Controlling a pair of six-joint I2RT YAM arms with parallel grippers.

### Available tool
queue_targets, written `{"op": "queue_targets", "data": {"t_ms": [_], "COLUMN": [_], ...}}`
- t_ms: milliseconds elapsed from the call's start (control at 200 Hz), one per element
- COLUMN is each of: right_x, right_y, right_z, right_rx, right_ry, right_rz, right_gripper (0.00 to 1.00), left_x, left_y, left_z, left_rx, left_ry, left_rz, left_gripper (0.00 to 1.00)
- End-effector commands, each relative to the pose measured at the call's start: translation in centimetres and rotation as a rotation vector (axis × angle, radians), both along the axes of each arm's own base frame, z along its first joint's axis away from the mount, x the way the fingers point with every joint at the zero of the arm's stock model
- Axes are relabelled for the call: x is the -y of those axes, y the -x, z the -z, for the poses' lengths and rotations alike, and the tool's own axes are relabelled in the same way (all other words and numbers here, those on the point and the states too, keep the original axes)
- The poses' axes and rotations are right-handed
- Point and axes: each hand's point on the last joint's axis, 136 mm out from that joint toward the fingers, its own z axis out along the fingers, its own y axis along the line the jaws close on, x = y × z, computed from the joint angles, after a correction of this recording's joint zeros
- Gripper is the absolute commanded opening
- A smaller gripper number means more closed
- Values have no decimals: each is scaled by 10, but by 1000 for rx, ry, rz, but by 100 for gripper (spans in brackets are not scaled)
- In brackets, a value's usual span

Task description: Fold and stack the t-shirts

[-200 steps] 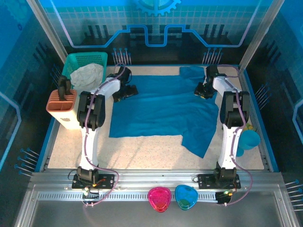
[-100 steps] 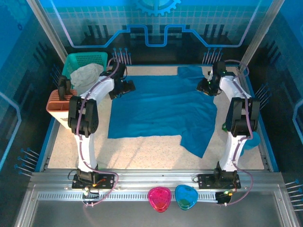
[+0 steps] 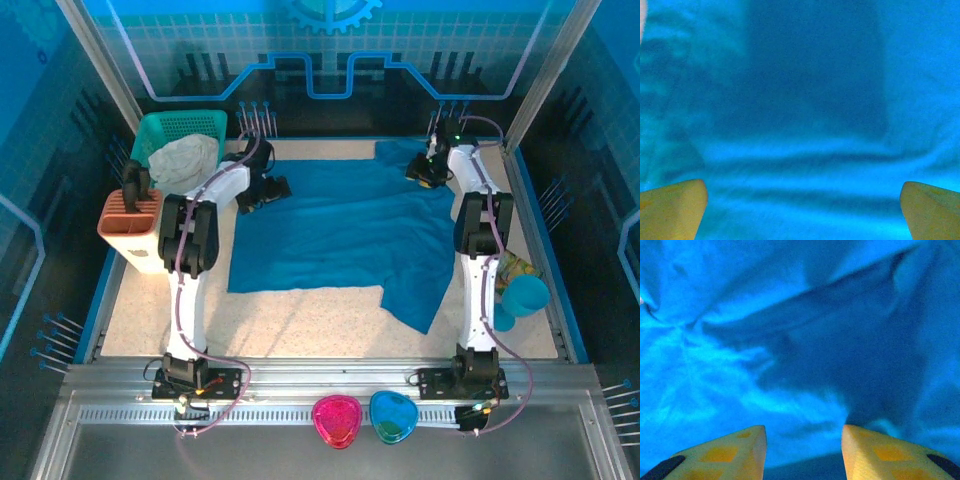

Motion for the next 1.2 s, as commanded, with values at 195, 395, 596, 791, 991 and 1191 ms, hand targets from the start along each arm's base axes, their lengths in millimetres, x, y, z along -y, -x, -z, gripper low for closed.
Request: {"op": "queue_targets", "data": {"t_ms": [195,395,596,791,991,1191], "right_x": [6,11,14,10,6,8], "right_y": [22,46,66,65,62,84], "right_z": [21,45,60,36,-7,-33], "right_rx": [-132,-244,-305,-222,-130,-82], "right_ry": [139,249,277,265,255,257], "right_rz": [-24,-67,-83,-103,-131,-123], "right_gripper": [44,43,14,0,0,0], "left_x": [0,3,7,7,3,1], "left_y": [-2,10,21,27,28,39], "left_z": [40,47,48,45,15,-11], "left_rx": [-108,-136,-146,-143,-73,-19], "left_ry": [-30,-34,-32,-27,-35,-26], "left_rz": [16,36,59,68,53,41], "left_gripper": [99,92,66,5,0,0]}}
